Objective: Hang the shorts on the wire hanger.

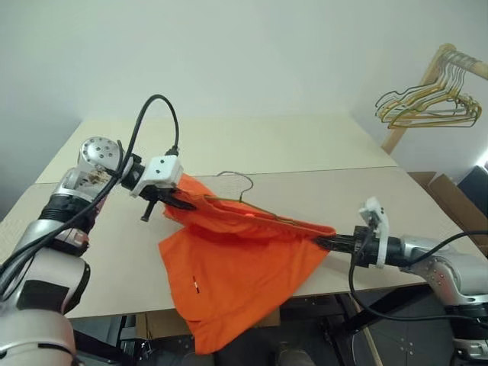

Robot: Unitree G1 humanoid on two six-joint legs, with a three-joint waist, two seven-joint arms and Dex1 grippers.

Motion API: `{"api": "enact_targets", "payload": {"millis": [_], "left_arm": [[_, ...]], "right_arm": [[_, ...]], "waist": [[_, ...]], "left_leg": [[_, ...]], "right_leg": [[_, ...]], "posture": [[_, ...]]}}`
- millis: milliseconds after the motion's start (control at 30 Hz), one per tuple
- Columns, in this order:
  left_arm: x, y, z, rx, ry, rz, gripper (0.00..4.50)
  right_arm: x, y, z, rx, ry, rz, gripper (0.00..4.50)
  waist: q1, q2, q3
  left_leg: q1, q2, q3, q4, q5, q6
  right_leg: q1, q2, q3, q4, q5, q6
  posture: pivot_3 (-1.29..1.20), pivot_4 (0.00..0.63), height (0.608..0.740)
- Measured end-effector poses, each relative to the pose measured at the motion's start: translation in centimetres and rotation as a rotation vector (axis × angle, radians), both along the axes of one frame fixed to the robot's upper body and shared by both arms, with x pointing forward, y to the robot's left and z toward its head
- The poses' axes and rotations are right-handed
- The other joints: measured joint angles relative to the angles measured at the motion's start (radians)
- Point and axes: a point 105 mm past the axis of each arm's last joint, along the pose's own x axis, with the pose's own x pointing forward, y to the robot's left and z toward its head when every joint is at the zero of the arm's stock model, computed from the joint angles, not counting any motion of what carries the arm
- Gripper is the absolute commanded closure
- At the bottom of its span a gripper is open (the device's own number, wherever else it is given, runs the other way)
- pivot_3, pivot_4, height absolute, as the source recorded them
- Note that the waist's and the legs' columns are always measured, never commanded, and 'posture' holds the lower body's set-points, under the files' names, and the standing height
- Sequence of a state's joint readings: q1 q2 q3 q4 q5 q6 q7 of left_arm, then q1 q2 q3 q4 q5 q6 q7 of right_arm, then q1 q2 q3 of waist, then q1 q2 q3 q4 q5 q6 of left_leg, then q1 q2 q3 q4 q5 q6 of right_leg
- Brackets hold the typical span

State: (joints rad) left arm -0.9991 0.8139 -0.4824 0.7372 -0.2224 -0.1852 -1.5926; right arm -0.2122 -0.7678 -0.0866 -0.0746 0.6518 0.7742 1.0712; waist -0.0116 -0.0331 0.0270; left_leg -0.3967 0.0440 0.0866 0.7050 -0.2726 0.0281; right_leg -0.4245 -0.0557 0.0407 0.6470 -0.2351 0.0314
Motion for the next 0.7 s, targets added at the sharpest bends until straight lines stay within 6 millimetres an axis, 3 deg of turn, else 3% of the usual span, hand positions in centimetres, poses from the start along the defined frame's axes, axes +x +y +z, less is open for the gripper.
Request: {"api": "enact_targets", "payload": {"millis": [233,367,467,700], "left_arm": [[-0.5,1.1,-2.2,0.074,0.030,-0.006,4.50],[-0.4,0.7,-2.1,0.040,0.051,0.014,4.50],[-0.3,0.3,-2.2,0.025,0.065,0.023,4.50],[0.0,-0.6,-2.4,0.000,0.080,0.032,4.50]], "right_arm": [[-0.1,0.9,1.7,-0.010,-0.064,0.071,4.47],[0.0,1.6,2.9,-0.058,-0.123,0.119,4.47],[-0.2,2.4,2.9,-0.090,-0.136,0.158,3.73],[-0.6,2.6,2.6,-0.172,-0.141,0.196,1.34]], "waist": [[-0.003,0.000,0.000],[0.001,0.000,0.000],[0.003,0.000,0.000],[-0.001,0.000,0.000]], "left_leg": [[0.000,0.000,0.000,0.000,0.000,0.000],[0.000,0.000,0.000,0.000,0.000,0.000],[-0.001,0.000,0.000,0.000,0.000,0.000],[-0.001,0.000,0.000,0.000,0.000,0.000]], "right_leg": [[0.000,0.000,0.000,0.000,0.000,0.000],[0.000,0.000,-0.001,0.000,0.000,0.000],[0.000,0.000,-0.001,0.000,0.000,0.000],[0.000,0.000,0.000,0.000,0.000,0.000]], "posture": [[-0.01,0.000,0.740],[-0.01,0.000,0.740],[-0.01,0.000,0.740],[-0.02,0.000,0.740]]}}
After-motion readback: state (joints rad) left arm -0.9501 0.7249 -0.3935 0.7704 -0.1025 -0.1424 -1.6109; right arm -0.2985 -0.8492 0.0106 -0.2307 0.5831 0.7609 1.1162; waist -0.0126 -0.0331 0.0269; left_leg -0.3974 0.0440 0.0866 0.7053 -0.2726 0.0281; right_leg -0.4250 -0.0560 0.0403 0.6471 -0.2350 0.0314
